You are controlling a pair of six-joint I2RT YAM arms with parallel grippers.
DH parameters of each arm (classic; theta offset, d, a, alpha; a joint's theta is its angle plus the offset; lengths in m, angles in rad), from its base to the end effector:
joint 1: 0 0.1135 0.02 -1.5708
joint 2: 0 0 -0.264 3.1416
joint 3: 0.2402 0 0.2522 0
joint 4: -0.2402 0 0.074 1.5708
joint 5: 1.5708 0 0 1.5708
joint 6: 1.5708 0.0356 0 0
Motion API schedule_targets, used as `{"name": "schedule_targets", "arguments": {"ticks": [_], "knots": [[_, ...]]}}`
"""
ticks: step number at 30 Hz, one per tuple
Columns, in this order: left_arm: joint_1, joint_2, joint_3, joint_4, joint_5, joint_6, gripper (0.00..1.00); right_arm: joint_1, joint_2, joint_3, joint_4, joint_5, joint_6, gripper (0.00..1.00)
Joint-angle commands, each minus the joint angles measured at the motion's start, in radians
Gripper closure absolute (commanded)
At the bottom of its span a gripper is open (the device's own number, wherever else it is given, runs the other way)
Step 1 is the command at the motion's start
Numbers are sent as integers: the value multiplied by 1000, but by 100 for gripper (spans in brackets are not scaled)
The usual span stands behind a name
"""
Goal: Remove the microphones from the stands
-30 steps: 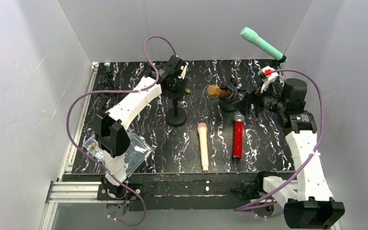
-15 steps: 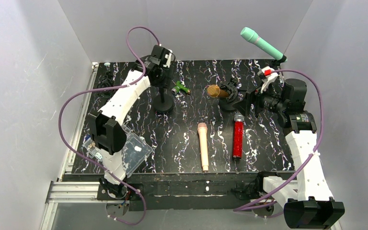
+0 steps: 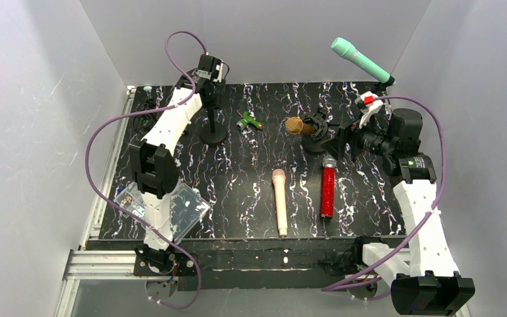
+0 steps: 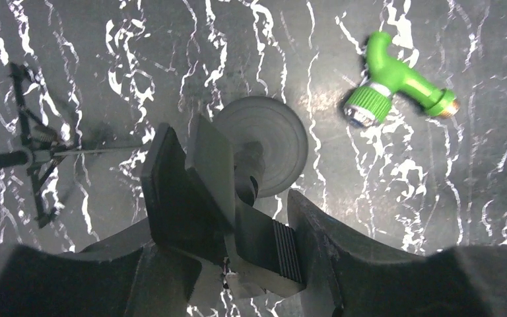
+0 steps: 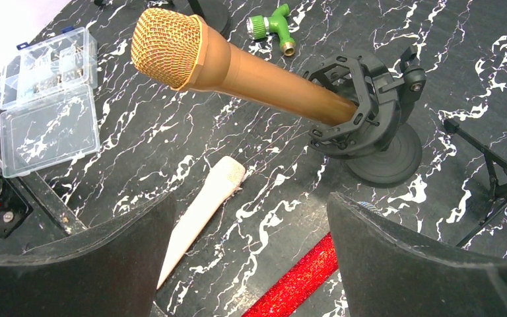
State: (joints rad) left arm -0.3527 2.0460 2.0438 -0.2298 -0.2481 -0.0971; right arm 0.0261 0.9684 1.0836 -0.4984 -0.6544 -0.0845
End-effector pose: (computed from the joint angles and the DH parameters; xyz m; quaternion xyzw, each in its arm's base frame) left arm 0.4642 -0.1616 0.3828 0.0230 0.7816 -0.0427 0.6219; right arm 0.2010 0.0269 0.3806 -0.2229 0.7737 0.2508 0.5374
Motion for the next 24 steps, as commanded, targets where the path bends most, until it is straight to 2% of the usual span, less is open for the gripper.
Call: {"name": "schedule_targets", "arguments": {"ticks": [1,4,5,9,13,16,19,20,24], "knots": [[41,28,86,-33,-18,-35,100,-2,-7,36,-1,10,-28,7],[55,27,75,-26,-22,-38,100,-3,1,56,-19,6,-42,7],[57,24,68,-25,-20,-38,96,-3,4,61,-22,1,-49,7],[64,8,43,-26,-1,-47,69,-1,26,87,-32,-14,-108,7],[64,-4,33,-28,31,-54,60,0,46,93,-34,-27,-194,8],[64,-9,40,-40,37,-58,48,8,59,84,-17,-33,-258,10],[64,-16,43,-46,35,-51,35,21,76,64,10,-34,-337,10],[64,-21,42,-45,39,-47,27,28,81,57,22,-30,-355,11],[63,-34,52,-44,55,-30,6,55,103,30,82,-34,-403,12]]}}
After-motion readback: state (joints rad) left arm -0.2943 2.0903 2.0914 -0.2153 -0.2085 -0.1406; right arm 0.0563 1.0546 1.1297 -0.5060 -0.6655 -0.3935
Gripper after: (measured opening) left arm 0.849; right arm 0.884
